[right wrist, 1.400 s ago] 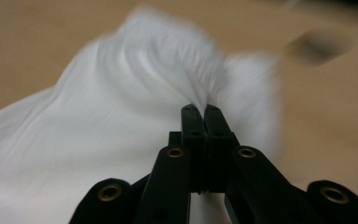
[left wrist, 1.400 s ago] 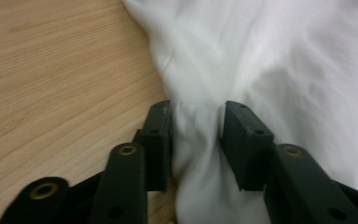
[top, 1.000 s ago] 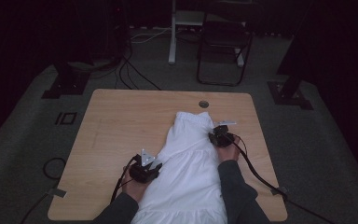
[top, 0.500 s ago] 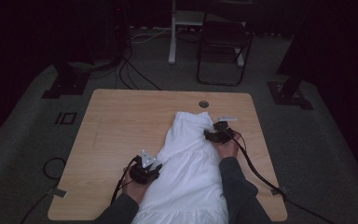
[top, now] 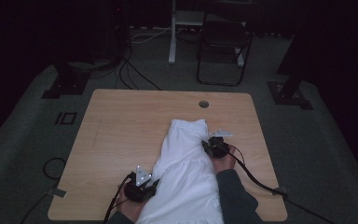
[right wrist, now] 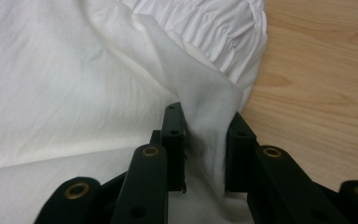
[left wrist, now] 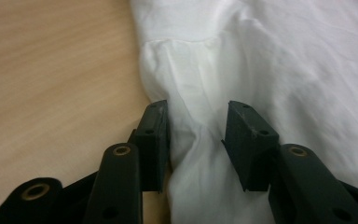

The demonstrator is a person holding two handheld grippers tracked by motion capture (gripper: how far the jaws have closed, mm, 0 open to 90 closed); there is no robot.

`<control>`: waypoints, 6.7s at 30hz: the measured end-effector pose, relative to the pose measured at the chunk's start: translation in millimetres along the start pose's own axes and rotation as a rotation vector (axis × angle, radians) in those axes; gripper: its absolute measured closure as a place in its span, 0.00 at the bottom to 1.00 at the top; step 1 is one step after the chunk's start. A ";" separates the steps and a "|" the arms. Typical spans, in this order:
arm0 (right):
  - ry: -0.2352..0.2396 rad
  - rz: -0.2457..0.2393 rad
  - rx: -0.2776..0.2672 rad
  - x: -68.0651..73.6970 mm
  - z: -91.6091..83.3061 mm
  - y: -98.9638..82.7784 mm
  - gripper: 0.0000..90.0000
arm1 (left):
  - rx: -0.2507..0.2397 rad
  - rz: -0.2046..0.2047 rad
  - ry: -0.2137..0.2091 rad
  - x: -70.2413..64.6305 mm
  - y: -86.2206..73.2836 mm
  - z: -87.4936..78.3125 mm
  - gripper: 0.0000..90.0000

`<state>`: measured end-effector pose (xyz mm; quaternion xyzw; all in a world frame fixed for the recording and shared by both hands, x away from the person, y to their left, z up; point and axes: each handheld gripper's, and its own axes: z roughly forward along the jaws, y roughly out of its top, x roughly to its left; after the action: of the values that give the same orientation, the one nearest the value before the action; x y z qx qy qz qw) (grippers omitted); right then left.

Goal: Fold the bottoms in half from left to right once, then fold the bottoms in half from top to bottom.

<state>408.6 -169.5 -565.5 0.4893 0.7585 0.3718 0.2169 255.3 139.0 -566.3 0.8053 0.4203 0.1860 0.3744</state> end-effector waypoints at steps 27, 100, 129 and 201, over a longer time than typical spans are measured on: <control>0.029 0.014 -0.022 -3.5 0.4 -2.9 0.83 | 0.016 -0.041 0.039 50.5 133.7 128.9 0.31; 0.166 -0.013 -0.182 -22.2 -56.1 136.1 0.93 | -0.225 0.027 -0.086 82.4 231.9 48.2 0.94; 0.330 -0.158 0.074 46.8 -108.0 -52.8 0.93 | 0.098 0.082 -0.321 -0.6 35.3 10.3 0.93; 0.339 -0.174 0.125 49.6 -58.9 -21.8 0.93 | 0.125 0.106 -0.175 47.1 62.8 41.7 0.95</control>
<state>333.9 -150.8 -543.6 0.3646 0.8452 0.3810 0.0867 341.9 135.9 -546.5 0.8614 0.3536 0.1082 0.3482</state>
